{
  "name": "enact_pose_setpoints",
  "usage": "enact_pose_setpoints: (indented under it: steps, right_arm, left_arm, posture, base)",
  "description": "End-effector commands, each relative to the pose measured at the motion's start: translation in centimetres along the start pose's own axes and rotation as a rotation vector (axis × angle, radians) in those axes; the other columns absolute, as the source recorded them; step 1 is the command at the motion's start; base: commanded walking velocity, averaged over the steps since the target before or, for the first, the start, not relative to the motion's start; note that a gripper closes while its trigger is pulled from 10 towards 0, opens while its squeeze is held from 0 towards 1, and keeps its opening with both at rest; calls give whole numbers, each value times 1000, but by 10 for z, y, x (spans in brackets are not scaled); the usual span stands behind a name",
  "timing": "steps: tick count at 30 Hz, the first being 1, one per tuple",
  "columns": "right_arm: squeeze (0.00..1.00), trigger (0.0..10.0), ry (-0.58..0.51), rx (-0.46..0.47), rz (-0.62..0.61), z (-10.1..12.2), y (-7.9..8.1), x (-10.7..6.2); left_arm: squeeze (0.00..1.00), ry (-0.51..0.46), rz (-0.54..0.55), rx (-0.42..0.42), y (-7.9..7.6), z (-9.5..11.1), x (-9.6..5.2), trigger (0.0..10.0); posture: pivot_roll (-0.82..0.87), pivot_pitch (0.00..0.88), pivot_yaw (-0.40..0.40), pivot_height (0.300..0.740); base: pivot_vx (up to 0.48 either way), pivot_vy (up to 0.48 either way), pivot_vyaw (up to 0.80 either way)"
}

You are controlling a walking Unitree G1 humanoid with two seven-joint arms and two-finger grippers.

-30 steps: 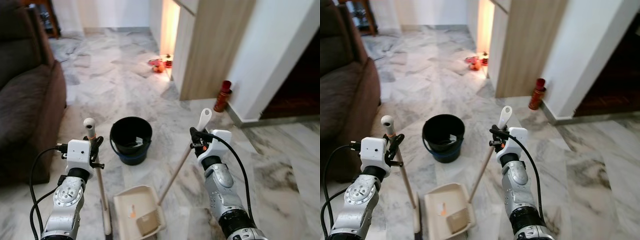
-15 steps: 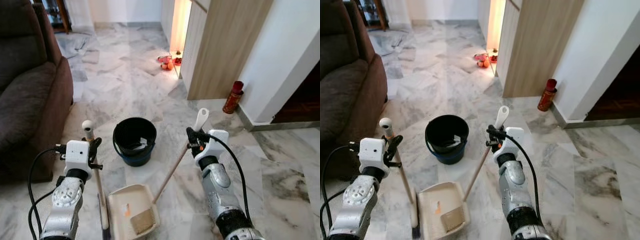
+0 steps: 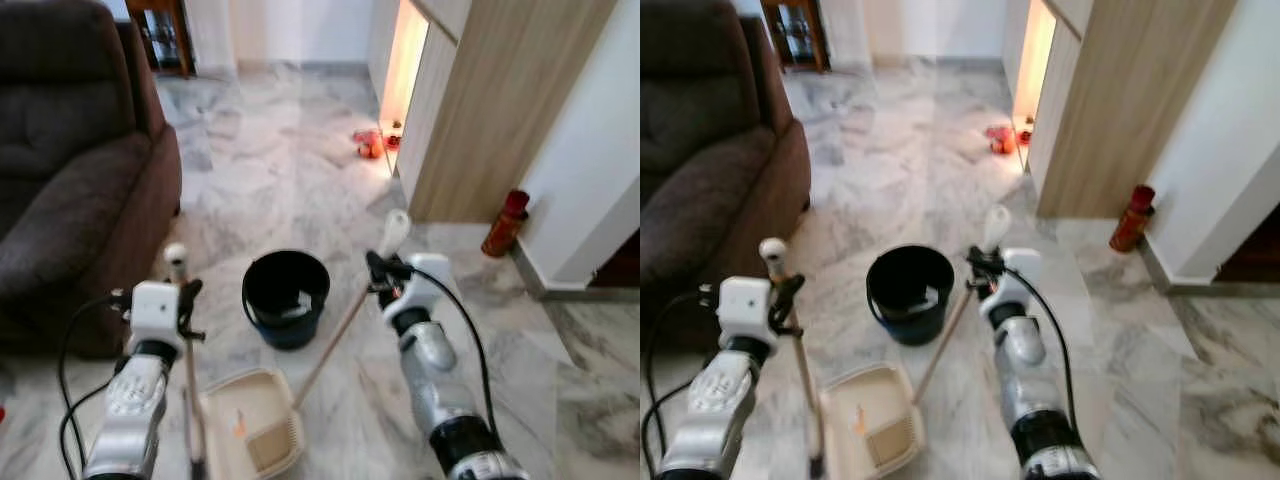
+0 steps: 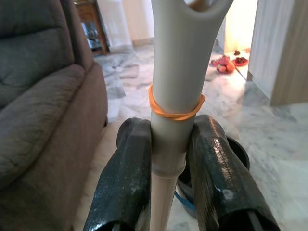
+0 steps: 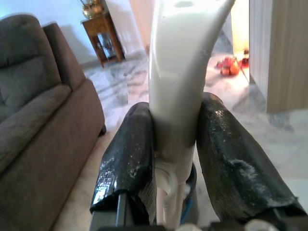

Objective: Sweep floor

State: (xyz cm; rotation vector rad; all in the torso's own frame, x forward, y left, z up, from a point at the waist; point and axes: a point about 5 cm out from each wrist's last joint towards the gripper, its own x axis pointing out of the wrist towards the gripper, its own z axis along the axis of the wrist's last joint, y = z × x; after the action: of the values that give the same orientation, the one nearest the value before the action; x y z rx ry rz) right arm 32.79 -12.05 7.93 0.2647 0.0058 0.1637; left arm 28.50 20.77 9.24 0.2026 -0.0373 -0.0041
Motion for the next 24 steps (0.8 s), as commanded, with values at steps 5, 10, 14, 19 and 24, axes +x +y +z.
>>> enact_pose_setpoints:
  steps: [5, 10, 14, 19, 24]
  right_arm:
    - [0, 10000, -62, -18, 29, 16, 11, 9]
    - [0, 10000, -73, -11, 33, 18, 12, 8]
    - [0, 10000, -81, -11, 30, 20, 12, 9]
    - [0, 10000, -131, -6, 42, 34, 14, 12]
    - [0, 10000, -179, -1, 64, 48, 18, 14]
  left_arm:
    - [0, -61, 17, -5, 7, 10, 2, 10000]
    - [0, -53, 24, 4, 7, 9, 1, 10000]
    - [0, -52, 30, 15, 8, 8, 1, 10000]
    - [0, -53, 29, 21, 9, 8, 0, 10000]
    - [0, -47, 31, 33, 11, 6, 0, 10000]
  posture:
    - [183, 0, -47, 740]
    - [184, 0, -49, 740]
    - [188, 0, -54, 740]
    - [185, 0, -51, 740]
    - [182, 0, -50, 740]
  base:
    - [0, 0, 0]
    - [0, 0, 0]
    - [0, 0, 0]
    - [0, 0, 0]
    - [0, 0, 0]
